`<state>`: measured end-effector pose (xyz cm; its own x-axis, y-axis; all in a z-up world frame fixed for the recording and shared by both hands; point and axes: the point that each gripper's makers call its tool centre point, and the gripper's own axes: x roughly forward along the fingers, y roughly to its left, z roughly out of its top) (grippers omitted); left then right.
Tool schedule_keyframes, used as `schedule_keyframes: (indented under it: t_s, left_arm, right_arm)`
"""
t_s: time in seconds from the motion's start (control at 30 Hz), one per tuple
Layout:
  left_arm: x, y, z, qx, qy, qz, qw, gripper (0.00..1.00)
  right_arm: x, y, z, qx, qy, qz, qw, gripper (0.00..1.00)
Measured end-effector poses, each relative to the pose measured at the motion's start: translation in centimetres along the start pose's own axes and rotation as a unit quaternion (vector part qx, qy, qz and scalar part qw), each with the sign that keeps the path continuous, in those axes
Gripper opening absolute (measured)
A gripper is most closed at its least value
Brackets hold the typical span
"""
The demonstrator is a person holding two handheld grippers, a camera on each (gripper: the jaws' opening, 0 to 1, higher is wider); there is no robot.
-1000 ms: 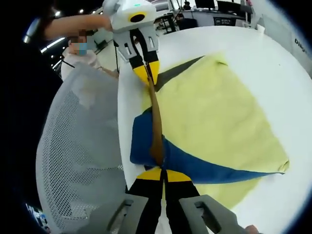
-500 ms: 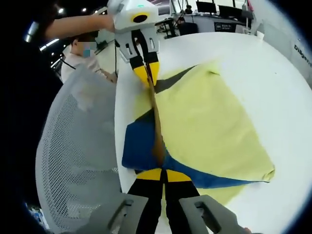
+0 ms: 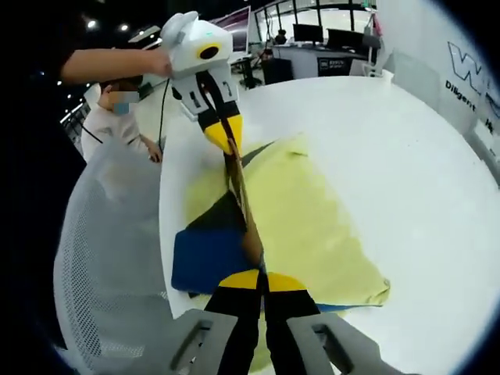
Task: Fold the garment on the visible template until the final outline fits inside the template.
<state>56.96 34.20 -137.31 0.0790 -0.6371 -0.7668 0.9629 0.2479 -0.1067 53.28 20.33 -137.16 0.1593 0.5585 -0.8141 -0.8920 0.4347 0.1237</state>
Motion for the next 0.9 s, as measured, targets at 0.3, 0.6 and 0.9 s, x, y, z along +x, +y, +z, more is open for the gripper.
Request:
schedule_keyframes:
  t_s: [0.3, 0.6, 0.9]
  left_arm:
    - [-0.4, 2.3, 1.5, 0.010, -0.014, 0.030, 0.9994, 0.09]
    - [-0.7, 4.8, 3.3, 0.057, -0.028, 0.068, 0.9957, 0.09]
    - [-1.2, 7.9, 5.3, 0.079, -0.033, 0.099, 0.9914, 0.09]
  right_arm:
    - [-0.9, -2.8, 2.0, -0.007, -0.024, -0.043, 0.9987, 0.00]
    - [-1.6, -5.5, 3.5, -0.030, -0.031, -0.076, 0.9962, 0.00]
    - [-2.4, -8.2, 5.2, -0.039, -0.033, -0.108, 0.9929, 0.00]
